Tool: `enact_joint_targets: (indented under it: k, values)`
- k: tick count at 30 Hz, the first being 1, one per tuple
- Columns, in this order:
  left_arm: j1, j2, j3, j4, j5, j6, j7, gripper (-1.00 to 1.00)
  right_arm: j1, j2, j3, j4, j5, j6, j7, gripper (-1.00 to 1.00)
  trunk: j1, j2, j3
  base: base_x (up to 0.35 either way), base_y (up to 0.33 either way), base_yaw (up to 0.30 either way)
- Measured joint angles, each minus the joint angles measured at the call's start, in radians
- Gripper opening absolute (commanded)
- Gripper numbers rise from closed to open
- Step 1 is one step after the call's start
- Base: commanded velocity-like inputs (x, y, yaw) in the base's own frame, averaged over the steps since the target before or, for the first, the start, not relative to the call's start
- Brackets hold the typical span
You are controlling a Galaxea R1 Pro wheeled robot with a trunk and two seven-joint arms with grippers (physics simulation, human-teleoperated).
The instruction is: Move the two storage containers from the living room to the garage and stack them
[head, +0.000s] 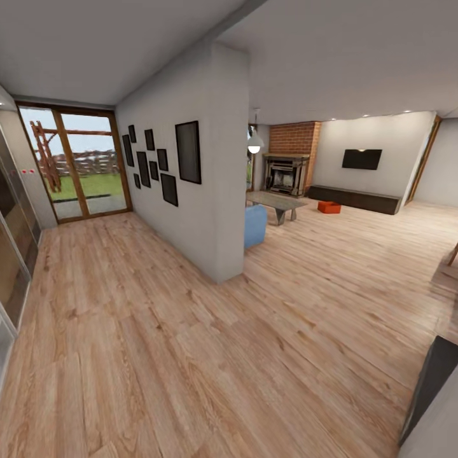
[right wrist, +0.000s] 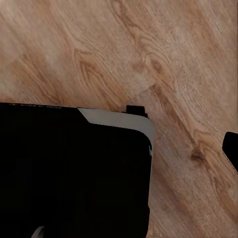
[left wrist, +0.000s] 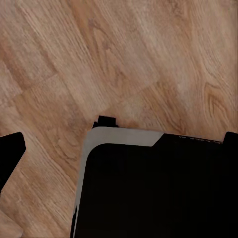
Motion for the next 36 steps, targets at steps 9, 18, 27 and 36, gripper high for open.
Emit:
enact_joint_targets:
  k: [9, 18, 27, 36]
  values:
    - [0.0, 0.0, 0.0, 0.0, 0.0, 0.0, 0.0, 1.0, 0.0, 0.0, 0.0, 0.0, 0.0, 0.0, 0.0, 1.0, 0.0, 0.0, 0.0, 0.323, 0.0, 0.0]
    - [0.0, 0.0, 0.0, 0.0, 0.0, 0.0, 0.0, 1.0, 0.0, 0.0, 0.0, 0.0, 0.0, 0.0, 0.0, 1.0, 0.0, 0.0, 0.0, 0.323, 0.0, 0.0]
    - [0.0, 0.0, 0.0, 0.0, -0.001, 0.0, 0.0, 1.0, 0.0, 0.003, 0.001, 0.0, 0.001, 0.003, 0.0, 1.0, 0.0, 0.0, 0.0, 0.323, 0.0, 0.0]
    - [0.0, 0.0, 0.0, 0.0, -0.002, 0.0, 0.0, 1.0, 0.038, 0.002, 0.0, 0.0, 0.0, 0.001, 0.0, 1.0, 0.0, 0.0, 0.0, 0.323, 0.0, 0.0]
